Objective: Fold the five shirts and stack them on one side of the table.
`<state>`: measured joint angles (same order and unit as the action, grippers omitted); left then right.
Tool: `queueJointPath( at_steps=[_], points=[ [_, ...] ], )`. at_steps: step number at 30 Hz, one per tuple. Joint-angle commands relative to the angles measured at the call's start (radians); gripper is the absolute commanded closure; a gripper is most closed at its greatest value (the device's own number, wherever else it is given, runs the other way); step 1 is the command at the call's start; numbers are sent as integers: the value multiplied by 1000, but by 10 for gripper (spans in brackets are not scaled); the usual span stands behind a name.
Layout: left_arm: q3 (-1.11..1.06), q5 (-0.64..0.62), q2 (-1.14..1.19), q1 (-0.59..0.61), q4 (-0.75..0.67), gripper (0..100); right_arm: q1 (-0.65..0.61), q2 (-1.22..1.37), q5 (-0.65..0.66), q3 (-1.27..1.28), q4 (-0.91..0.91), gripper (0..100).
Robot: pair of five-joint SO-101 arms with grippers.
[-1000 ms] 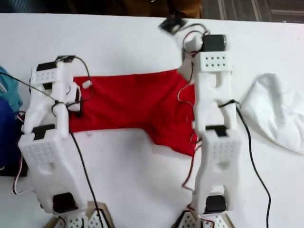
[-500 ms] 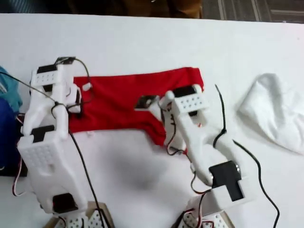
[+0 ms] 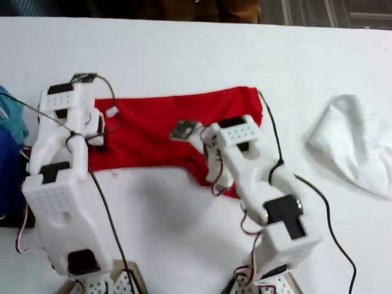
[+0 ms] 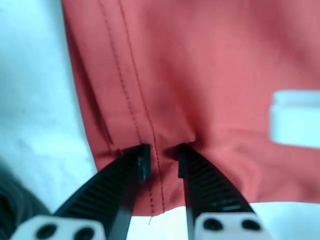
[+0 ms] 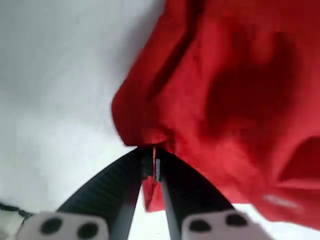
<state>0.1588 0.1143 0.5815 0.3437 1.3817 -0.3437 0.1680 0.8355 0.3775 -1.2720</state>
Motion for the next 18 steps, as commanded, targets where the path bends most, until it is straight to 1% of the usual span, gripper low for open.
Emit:
queueJointPath(
  at_steps=[1, 5, 8, 12, 14, 18],
  points=[
    [-10, -6, 2, 9, -8, 876, 50, 62, 6, -164, 10, 981],
    [-10, -6, 2, 9, -8, 876, 81, 156, 6, -347, -39, 981],
    [-10, -6, 2, 9, -8, 876, 71, 183, 6, -456, -154, 981],
    [-10, -6, 2, 9, -8, 876, 56, 165, 5, -486, -285, 981],
    [-10, -6, 2, 9, -8, 876, 59, 151, 5, -485, -298, 978],
    [-10, -3, 2, 9, -21, 876, 87, 150, 6, -491, -257, 977]
  ],
)
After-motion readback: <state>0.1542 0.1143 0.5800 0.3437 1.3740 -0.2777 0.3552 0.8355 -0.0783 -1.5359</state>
